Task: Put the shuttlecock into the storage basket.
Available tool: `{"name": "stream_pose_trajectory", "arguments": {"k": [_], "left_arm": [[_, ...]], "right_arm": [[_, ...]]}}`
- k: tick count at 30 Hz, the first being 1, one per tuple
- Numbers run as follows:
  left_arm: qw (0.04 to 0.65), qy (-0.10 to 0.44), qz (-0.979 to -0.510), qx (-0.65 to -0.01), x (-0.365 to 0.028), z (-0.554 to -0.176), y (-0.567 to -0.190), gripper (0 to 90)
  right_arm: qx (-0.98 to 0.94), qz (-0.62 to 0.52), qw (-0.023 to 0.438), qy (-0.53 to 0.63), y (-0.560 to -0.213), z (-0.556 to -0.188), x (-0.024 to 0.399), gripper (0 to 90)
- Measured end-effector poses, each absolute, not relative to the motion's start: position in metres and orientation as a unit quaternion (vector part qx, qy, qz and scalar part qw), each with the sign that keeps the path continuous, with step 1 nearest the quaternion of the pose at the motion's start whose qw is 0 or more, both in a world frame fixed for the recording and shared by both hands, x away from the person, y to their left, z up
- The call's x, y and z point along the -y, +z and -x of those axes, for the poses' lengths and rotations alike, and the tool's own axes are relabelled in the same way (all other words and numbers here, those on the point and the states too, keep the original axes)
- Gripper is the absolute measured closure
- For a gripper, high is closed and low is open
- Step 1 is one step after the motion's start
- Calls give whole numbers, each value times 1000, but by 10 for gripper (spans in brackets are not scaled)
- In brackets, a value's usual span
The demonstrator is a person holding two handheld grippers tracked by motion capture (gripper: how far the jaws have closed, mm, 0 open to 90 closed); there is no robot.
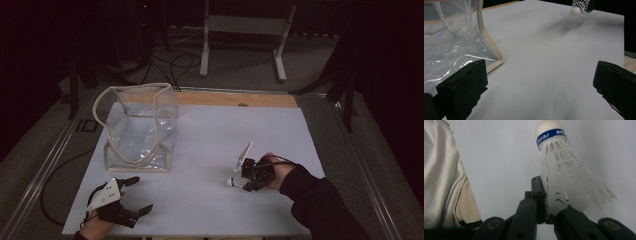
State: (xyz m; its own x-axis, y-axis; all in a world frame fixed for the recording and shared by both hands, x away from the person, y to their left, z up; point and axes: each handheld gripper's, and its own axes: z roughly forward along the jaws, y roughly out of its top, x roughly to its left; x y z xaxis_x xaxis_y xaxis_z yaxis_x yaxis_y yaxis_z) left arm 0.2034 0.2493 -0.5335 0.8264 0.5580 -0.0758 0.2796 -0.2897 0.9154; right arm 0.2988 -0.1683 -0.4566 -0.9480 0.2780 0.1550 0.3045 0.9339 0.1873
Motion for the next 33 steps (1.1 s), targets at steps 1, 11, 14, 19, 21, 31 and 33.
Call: {"name": "stream_pose_trajectory", "arguments": {"k": [1,11,14,19,21,31,33], "left_arm": [[534,129,-793,-264,-249,-203,-533,5],[530,104,-802,-255,-245,-207,-518,5],[531,99,-804,-247,-243,-209,-507,5],[525,86,-813,-237,-239,-211,-494,5],[519,82,-819,-230,-238,-212,-489,5],[495,75,-842,-203,-226,-218,-458,5],[493,77,-843,-199,-223,-220,-452,5]], "right_arm": [[982,147,65,-101,-456,-298,168,900],[982,143,65,-101,-452,-296,169,900],[982,146,67,-103,-449,-295,169,900],[983,141,66,-101,-448,-295,169,900],[982,143,69,-100,-447,-295,170,900],[982,144,74,-100,-444,-292,172,900],[982,143,72,-101,-445,-293,172,900]]}}
